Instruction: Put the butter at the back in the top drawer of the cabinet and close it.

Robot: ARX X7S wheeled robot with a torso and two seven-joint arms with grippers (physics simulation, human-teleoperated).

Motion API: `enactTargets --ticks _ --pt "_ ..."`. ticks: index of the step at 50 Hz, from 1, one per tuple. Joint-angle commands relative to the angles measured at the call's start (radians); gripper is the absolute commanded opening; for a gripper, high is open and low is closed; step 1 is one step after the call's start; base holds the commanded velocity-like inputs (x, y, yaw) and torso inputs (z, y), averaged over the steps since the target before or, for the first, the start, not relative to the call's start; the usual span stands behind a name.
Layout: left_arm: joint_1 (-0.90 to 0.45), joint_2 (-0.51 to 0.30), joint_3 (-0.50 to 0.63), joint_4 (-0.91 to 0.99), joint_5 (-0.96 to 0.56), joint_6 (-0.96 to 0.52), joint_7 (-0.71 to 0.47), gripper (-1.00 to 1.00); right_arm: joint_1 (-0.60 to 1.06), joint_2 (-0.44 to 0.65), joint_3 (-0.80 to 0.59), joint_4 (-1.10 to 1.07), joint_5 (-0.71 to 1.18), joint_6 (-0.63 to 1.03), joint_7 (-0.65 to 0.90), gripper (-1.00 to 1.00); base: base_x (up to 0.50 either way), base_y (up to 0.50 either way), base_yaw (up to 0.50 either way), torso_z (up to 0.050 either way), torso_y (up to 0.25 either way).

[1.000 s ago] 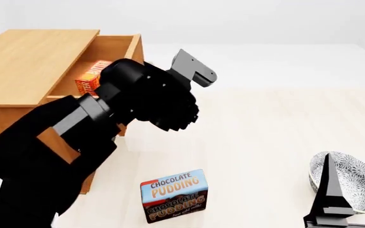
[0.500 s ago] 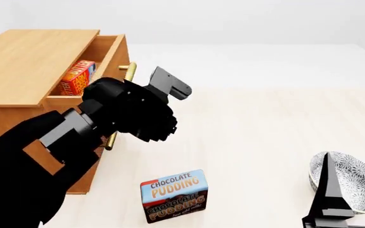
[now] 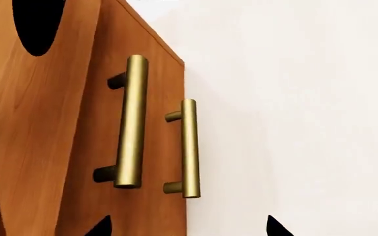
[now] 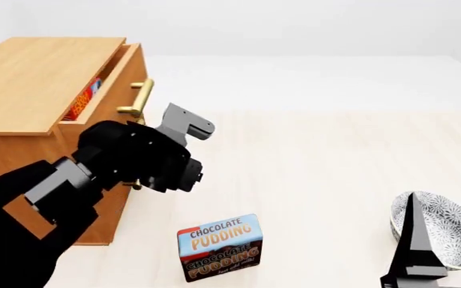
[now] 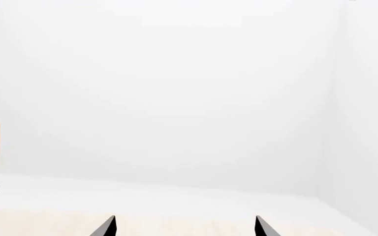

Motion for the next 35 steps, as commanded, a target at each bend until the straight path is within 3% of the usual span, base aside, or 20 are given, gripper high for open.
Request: enactTargets --ticks 1,23,35 --pt "0.03 -0.077 -0.011 0.098 -0.019 0.013 -0.074 1.0 -0.002 0.0 -0.001 -0.009 -0.01 0.007 0.005 1.0 0.0 0.0 0.0 0.0 0.0" --pt "0.026 -0.246 -0.098 0.317 -0.092 0.042 -0.234 1.0 -0.007 0.0 -0.002 -0.01 -0.021 0.008 0.006 1.0 0.0 0.0 0.0 0.0 0.0" --pt "0.038 -0.284 -0.108 0.323 -0.09 0.061 -0.241 1.0 -0.008 0.0 0.0 -0.01 -0.02 0.008 0.004 1.0 0.0 0.0 0.0 0.0 0.0"
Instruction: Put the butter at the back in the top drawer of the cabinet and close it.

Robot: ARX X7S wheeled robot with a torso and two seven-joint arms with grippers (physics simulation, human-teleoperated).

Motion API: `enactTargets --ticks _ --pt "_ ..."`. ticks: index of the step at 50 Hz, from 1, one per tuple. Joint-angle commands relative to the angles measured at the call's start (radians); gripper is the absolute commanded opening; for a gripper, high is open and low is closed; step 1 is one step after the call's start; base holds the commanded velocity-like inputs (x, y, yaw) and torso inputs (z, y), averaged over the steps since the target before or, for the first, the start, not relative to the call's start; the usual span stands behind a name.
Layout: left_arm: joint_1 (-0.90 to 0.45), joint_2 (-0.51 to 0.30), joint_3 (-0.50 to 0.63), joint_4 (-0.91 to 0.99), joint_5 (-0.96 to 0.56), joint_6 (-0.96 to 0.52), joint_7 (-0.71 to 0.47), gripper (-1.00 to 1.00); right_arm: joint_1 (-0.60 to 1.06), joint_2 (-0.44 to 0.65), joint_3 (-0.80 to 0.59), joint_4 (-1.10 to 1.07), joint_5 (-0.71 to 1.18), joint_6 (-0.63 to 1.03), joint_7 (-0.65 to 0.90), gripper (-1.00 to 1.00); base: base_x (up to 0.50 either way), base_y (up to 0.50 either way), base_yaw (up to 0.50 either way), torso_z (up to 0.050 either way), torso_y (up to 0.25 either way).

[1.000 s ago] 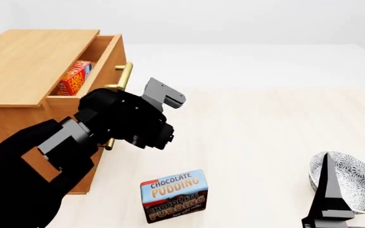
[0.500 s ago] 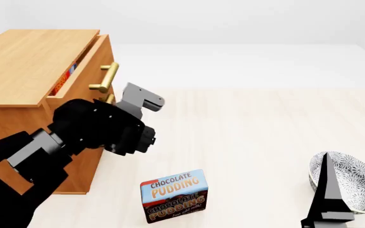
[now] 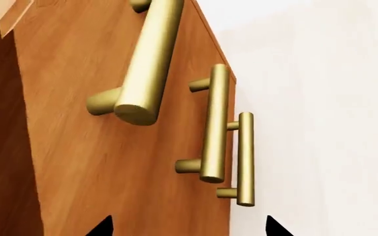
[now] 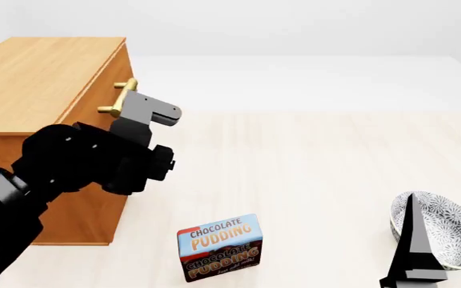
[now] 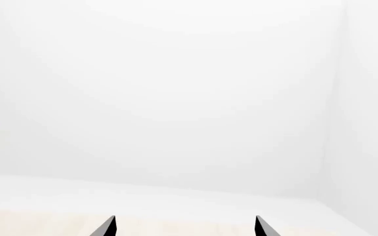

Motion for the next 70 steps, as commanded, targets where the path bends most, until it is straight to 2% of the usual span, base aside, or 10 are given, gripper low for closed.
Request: enactTargets --ticks 1,18,24,33,38,62,66,70 --pt "0.006 -0.055 -0.014 0.027 0.011 0.008 -0.035 1.0 -0.001 0.0 0.002 0.0 0.0 0.0 -0.002 1.0 0.0 0.0 0.0 0.0 0.0" --pt "0.004 -0.078 -0.02 0.006 0.012 0.018 -0.073 1.0 0.001 0.0 0.007 0.0 0.004 0.001 -0.008 1.0 0.0 0.0 0.0 0.0 0.0" --pt "-0.005 -0.086 -0.019 0.015 0.025 0.024 -0.131 1.0 0.0 0.0 0.007 0.0 0.001 0.001 -0.006 1.0 0.0 0.0 0.0 0.0 0.0" --pt "-0.006 -0.101 0.006 0.037 0.067 0.021 -0.283 1.0 -0.003 0.0 0.005 0.0 -0.002 0.0 -0.004 1.0 0.0 0.0 0.0 0.0 0.002" --pt "-0.007 -0.117 0.003 0.038 0.065 0.021 -0.31 1.0 -0.005 0.0 0.005 0.0 -0.003 -0.001 -0.003 1.0 0.0 0.0 0.0 0.0 0.002" --pt "0.0 -0.051 0.058 -0.188 0.146 0.03 -0.21 1.0 -0.007 0.0 0.008 0.0 -0.001 -0.001 -0.003 1.0 0.0 0.0 0.01 0.0 0.001" --pt "0.004 -0.057 0.054 -0.164 0.141 0.032 -0.209 1.0 -0.006 0.0 0.009 0.0 0.0 -0.001 -0.005 1.0 0.01 0.01 0.01 0.0 0.0" --pt "0.011 -0.091 0.027 -0.046 0.112 0.046 -0.203 1.0 -0.006 0.0 0.009 0.0 -0.001 0.0 -0.005 1.0 0.01 0.01 0.01 0.0 0.0"
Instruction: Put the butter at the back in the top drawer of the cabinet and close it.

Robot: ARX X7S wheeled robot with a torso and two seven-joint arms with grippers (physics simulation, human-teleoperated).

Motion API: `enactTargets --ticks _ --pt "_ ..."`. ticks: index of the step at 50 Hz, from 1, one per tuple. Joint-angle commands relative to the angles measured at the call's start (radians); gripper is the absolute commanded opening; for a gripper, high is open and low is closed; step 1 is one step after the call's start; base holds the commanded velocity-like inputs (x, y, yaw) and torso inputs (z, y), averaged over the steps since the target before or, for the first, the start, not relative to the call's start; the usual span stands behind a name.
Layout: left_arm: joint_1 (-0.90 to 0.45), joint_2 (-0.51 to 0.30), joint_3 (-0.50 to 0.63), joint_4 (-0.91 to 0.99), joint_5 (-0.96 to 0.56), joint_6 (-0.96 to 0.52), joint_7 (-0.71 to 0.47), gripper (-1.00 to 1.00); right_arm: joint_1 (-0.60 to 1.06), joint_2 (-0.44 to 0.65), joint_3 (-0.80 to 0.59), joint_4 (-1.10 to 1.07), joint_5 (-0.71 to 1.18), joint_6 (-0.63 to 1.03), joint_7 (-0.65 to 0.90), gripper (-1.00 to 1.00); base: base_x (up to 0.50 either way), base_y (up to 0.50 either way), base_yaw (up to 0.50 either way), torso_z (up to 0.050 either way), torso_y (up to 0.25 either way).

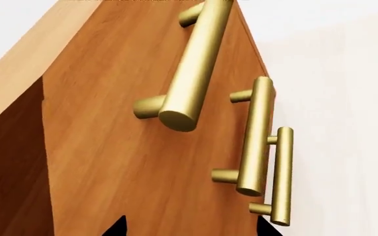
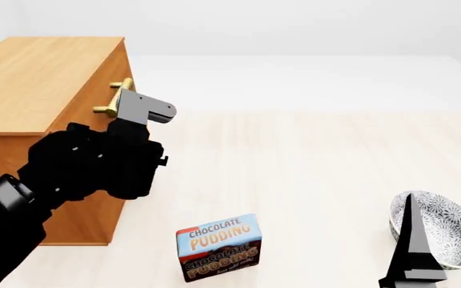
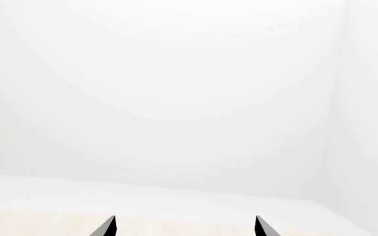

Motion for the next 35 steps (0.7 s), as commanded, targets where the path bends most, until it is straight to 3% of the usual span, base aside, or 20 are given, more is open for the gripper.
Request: enactTargets --ticks 1,16,29,35 --pt "-0.013 -0.099 0.011 -0.05 0.068 -0.021 -0.045 1.0 0.002 0.002 -0.002 0.0 -0.003 -0.002 0.0 1.0 0.0 0.01 0.01 0.0 0.0" --pt "0.018 -0.184 -0.09 0.306 -0.079 0.019 0.016 1.0 -0.004 0.002 -0.005 0.0 -0.017 -0.002 0.006 1.0 0.0 0.0 0.0 0.0 0.001" --pt "0.042 -0.24 -0.165 0.567 -0.127 0.068 0.175 1.0 -0.005 0.002 -0.004 0.0 -0.019 -0.002 0.006 1.0 0.0 0.0 0.0 0.0 0.0" --pt "0.061 -0.283 -0.204 0.712 -0.145 0.104 0.192 1.0 -0.005 0.002 -0.003 0.0 -0.016 -0.002 0.002 1.0 0.0 0.0 0.0 0.0 0.0"
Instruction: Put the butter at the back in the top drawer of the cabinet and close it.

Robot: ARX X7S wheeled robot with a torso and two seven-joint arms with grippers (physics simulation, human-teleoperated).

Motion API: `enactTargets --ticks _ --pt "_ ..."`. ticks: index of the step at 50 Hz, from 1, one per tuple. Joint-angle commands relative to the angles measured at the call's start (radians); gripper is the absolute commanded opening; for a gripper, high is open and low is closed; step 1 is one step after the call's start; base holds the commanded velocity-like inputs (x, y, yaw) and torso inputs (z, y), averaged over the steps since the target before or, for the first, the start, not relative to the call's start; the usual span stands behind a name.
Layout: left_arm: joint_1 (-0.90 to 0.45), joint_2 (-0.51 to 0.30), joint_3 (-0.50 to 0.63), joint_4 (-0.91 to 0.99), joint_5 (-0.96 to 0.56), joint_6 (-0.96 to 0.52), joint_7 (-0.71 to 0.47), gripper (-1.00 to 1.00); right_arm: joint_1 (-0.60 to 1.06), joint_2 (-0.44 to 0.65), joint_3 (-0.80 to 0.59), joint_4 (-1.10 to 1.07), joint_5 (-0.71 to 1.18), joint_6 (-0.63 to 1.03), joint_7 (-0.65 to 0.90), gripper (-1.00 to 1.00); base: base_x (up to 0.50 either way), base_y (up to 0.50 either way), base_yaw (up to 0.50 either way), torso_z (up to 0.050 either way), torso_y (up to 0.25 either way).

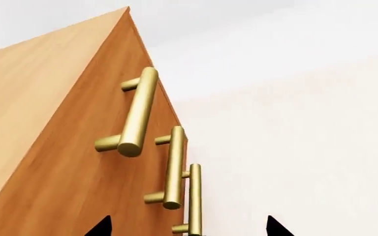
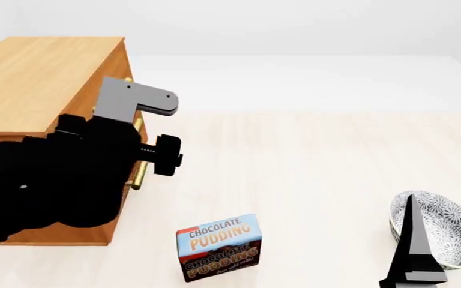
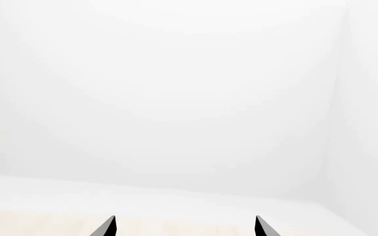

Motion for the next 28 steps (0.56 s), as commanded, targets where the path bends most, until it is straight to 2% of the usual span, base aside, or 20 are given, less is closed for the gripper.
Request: enactTargets --ticks 1,12,20,24,28 --pt "0.029 -0.075 -0.07 0.25 -0.033 0.049 0.063 1.0 -0.001 0.0 0.001 0.0 0.001 0.0 -0.004 1.0 0.0 0.0 0.0 0.0 0.0" --pt "0.123 -0.204 -0.158 0.501 -0.001 0.161 0.104 1.0 0.008 0.0 0.012 0.001 0.029 -0.002 -0.019 1.0 0.0 0.0 0.0 0.0 0.0" --pt "0.234 -0.329 -0.221 0.675 0.104 0.258 0.187 1.0 0.016 0.0 0.022 0.005 0.056 -0.003 -0.035 1.0 0.0 0.0 0.0 0.0 0.0" --pt "0.301 -0.403 -0.258 0.753 0.157 0.331 0.283 1.0 0.02 0.0 0.026 0.011 0.06 -0.011 -0.042 1.0 0.0 0.0 0.0 0.0 0.0" --pt "0.367 -0.479 -0.288 0.811 0.206 0.402 0.324 1.0 0.023 0.0 0.03 0.015 0.07 -0.015 -0.051 1.0 0.0 0.0 0.0 0.0 0.0"
